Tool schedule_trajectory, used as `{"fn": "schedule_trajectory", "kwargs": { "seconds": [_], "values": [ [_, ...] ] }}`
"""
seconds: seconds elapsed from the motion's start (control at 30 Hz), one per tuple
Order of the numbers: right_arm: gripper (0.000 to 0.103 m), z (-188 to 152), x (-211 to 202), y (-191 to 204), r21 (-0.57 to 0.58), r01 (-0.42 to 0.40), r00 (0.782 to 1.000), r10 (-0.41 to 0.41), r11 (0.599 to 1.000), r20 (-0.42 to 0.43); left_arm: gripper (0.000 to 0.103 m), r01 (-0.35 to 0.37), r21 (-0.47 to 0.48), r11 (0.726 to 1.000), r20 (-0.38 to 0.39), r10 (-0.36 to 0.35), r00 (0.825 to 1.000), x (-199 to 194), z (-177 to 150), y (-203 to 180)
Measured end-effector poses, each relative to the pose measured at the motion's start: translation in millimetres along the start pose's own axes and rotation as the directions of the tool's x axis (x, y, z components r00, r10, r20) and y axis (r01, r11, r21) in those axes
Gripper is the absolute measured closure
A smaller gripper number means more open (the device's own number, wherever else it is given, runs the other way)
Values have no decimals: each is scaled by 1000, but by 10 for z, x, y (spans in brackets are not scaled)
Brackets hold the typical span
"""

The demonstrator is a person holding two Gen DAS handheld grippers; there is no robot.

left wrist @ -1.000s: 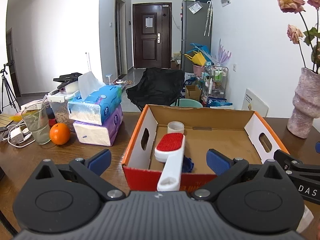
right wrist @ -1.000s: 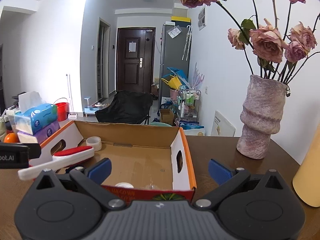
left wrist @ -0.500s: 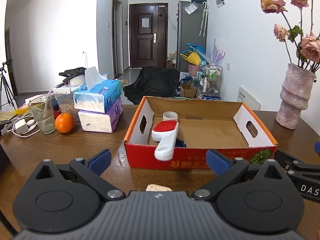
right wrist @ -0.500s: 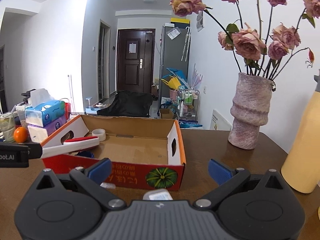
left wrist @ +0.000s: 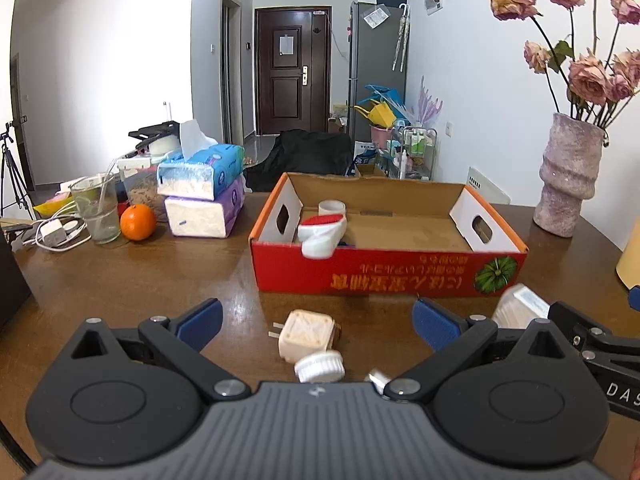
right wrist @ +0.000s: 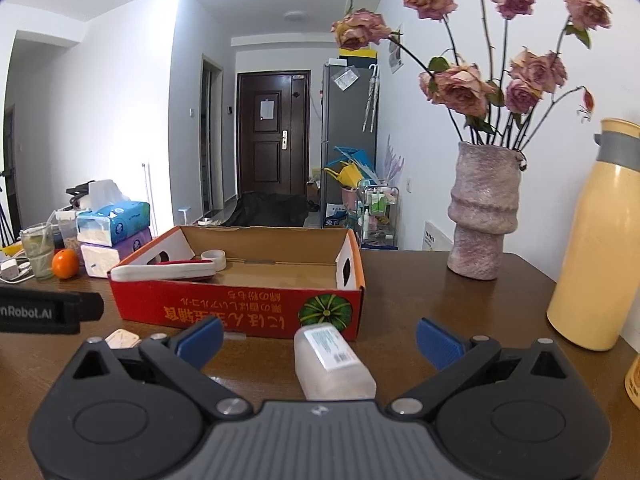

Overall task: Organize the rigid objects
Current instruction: 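Withdraw both tools from the box back toward the table items, then grasp the purple ribbed cap with the left tool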

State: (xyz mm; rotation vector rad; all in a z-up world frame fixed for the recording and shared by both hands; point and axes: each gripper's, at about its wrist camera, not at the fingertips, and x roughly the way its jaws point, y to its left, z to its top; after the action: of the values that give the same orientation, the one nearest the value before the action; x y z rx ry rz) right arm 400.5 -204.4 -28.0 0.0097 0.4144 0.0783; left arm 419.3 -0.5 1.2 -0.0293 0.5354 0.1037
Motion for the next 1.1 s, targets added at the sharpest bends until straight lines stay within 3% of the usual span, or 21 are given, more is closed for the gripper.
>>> {"fn": "schedule_trajectory", "kwargs": {
  "seconds": [0.67, 1.1],
  "values": [
    [0, -574, -489, 13, 2, -16, 999, 16, 1000, -44, 0, 31, 29, 999, -7, -30, 1000, -421, -652, 6],
    [0, -779, -546, -2, 16, 14, 997, -13, 1000, -77, 0, 24, 58, 998, -104, -18, 994, -303, -981, 43]
  ]
}}
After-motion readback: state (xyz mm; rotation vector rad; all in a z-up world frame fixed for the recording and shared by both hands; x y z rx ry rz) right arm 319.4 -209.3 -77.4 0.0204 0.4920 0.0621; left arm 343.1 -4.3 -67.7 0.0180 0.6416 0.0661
